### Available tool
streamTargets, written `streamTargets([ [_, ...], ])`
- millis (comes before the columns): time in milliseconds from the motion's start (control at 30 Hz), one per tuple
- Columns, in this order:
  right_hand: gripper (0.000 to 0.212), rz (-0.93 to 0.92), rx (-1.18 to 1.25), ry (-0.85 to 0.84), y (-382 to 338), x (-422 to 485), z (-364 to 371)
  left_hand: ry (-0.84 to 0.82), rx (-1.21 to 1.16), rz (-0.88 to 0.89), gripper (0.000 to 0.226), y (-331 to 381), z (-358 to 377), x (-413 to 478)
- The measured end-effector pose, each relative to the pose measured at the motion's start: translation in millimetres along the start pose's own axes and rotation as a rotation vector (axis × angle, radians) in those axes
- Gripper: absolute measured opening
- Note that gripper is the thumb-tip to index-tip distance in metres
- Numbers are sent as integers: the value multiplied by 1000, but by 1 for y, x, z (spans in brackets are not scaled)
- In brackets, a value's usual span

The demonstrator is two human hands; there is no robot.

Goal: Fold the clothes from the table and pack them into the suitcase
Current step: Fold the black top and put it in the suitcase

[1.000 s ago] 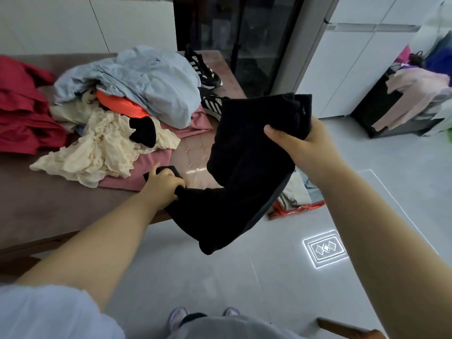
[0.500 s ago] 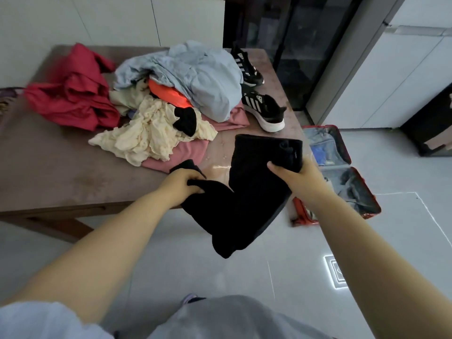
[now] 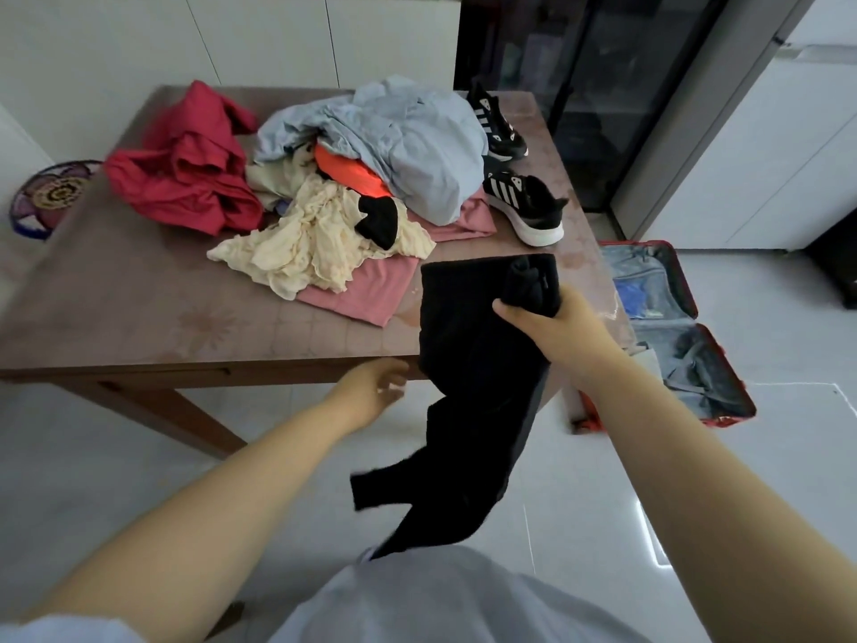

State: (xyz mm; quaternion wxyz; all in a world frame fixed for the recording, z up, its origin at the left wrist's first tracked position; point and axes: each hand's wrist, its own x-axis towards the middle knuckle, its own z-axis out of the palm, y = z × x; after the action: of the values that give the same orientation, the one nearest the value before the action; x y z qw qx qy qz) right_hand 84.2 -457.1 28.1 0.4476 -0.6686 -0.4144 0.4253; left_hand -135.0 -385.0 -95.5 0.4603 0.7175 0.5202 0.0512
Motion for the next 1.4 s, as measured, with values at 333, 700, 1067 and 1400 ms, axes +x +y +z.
streamTargets([
  [333,25,-222,58,76,-24,-3,28,-90,-493,318,34,156,-53,-43],
  [700,43,-326,-60,-283,-51,-9,3,-46,-173,342,61,180,-68,-40],
  [1067,12,-166,167,118,-38,-1,-46,85,-390,286,16,156,-114,-32],
  [1400,19,-342,-411,440,-41,-10,-55,520,32,110,26,130,-136,-37],
])
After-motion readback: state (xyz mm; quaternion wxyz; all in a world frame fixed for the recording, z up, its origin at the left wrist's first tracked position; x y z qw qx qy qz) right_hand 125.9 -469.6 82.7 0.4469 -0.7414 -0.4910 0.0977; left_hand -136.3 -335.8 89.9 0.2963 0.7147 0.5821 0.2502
